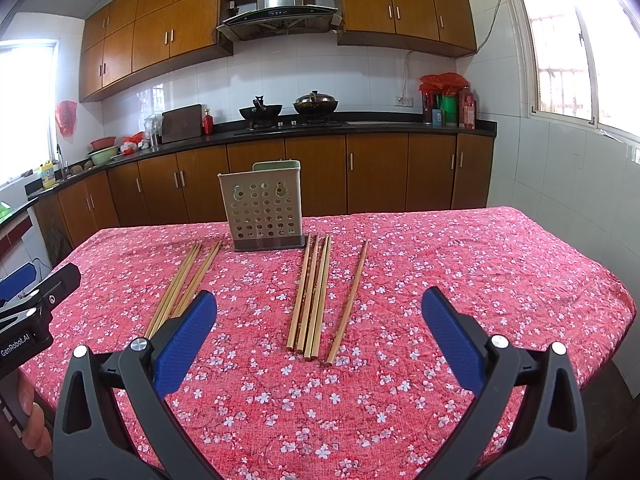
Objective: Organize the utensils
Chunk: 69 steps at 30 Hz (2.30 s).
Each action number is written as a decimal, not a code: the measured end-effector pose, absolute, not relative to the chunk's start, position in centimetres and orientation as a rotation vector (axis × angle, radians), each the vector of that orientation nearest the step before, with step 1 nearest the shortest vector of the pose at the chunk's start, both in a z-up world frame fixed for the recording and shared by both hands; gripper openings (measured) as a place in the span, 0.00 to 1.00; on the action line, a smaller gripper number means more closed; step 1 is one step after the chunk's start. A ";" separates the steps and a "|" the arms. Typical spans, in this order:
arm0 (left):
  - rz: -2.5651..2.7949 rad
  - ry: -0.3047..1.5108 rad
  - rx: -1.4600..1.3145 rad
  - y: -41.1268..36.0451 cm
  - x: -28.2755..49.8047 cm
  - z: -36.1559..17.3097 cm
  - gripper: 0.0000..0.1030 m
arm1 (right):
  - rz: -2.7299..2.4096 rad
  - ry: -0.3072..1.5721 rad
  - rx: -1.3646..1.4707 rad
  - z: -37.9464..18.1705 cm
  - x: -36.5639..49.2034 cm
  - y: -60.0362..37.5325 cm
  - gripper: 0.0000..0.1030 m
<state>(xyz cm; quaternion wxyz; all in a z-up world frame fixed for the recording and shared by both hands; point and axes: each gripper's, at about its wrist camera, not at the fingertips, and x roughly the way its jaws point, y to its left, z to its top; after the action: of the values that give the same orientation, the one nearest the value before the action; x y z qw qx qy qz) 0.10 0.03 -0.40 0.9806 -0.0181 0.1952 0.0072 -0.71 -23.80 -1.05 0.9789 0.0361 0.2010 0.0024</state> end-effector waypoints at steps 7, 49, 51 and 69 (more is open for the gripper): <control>0.017 0.397 -0.040 0.0 0.3 -0.5 0.96 | 0.004 0.405 0.073 -1.2 -0.6 -23.7 0.98; -0.028 0.940 -0.059 2.4 17.6 -9.2 0.18 | -0.057 0.892 0.173 -10.0 15.1 -27.8 0.09; -0.024 0.936 -0.043 2.3 17.6 -9.3 0.18 | -0.059 0.890 0.162 -10.0 15.1 -27.8 0.09; -0.012 0.947 0.027 1.7 18.0 -10.0 0.09 | -0.043 0.886 0.128 -10.3 15.2 -27.5 0.09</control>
<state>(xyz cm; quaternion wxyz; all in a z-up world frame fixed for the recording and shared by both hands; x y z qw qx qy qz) 18.01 1.72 -10.04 0.8900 0.0128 0.4558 -0.0058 15.24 -27.51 -10.27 0.9012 0.0618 0.4284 -0.0207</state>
